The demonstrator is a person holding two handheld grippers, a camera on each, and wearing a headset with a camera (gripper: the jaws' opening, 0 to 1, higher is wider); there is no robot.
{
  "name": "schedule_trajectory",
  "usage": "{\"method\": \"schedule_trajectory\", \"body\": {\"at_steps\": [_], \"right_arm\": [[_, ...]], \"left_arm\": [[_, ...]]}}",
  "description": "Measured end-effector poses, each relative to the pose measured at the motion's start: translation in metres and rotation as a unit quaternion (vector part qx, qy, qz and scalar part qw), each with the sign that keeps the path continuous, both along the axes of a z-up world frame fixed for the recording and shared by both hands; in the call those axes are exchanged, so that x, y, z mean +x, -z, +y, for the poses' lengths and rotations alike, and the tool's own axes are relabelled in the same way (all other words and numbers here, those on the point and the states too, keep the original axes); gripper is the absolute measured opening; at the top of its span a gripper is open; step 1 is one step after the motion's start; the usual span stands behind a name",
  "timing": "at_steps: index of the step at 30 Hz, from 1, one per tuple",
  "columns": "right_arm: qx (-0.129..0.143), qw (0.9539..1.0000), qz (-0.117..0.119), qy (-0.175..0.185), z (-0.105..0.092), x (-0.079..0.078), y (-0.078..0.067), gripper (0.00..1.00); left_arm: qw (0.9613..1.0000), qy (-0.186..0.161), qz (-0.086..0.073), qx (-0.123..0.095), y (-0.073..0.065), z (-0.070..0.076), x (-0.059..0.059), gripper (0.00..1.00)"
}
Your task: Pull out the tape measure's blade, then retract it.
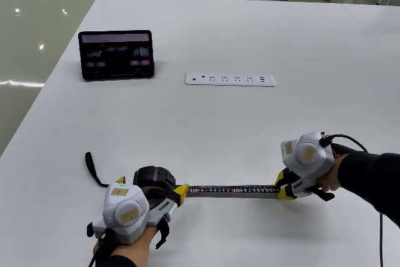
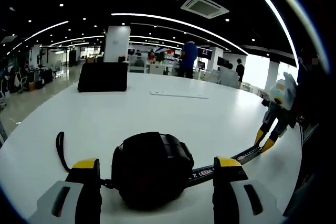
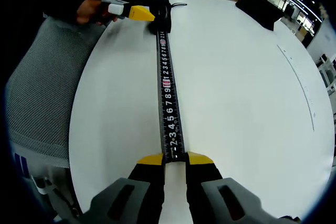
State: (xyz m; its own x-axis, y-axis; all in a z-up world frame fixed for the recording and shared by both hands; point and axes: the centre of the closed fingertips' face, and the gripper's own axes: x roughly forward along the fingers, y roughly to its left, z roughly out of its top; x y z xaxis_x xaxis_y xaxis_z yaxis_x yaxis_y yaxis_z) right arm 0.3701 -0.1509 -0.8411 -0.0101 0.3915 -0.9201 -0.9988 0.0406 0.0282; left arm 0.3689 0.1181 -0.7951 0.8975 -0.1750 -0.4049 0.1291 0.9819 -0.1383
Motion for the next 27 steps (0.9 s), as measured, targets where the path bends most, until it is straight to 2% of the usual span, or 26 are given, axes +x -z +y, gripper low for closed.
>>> {"method": "schedule_trajectory", "body": {"at_steps": [2,5,8,12,14,17,27], "right_arm": [[0.000,1.0000,0.000,-0.004,0.000,0.000,0.000,0.09],[-0.003,1.0000,0.006,0.000,0.001,0.001,0.000,0.09],[-0.013,0.9999,0.009,-0.001,0.001,0.002,0.001,0.09],[-0.024,0.9996,0.013,-0.006,0.001,0.001,0.001,0.09],[-0.026,0.9996,0.013,-0.007,0.000,0.002,0.002,0.09],[-0.026,0.9996,0.013,-0.005,0.000,0.001,0.001,0.09],[-0.030,0.9994,0.014,0.002,0.000,0.001,0.001,0.09]], "left_arm": [[1.0000,-0.001,0.002,-0.002,0.001,0.000,0.003,0.83],[0.9999,0.004,0.008,0.012,0.003,-0.001,0.005,0.80],[0.9998,-0.001,0.016,0.011,0.005,0.000,0.007,0.77],[0.9996,-0.007,0.029,-0.003,0.008,-0.002,0.008,0.73],[0.9994,-0.010,0.032,-0.002,0.009,0.001,0.008,0.71],[0.9989,-0.020,0.041,-0.011,0.011,0.004,0.009,0.68],[0.9979,-0.039,0.047,-0.023,0.014,0.006,0.010,0.66]]}}
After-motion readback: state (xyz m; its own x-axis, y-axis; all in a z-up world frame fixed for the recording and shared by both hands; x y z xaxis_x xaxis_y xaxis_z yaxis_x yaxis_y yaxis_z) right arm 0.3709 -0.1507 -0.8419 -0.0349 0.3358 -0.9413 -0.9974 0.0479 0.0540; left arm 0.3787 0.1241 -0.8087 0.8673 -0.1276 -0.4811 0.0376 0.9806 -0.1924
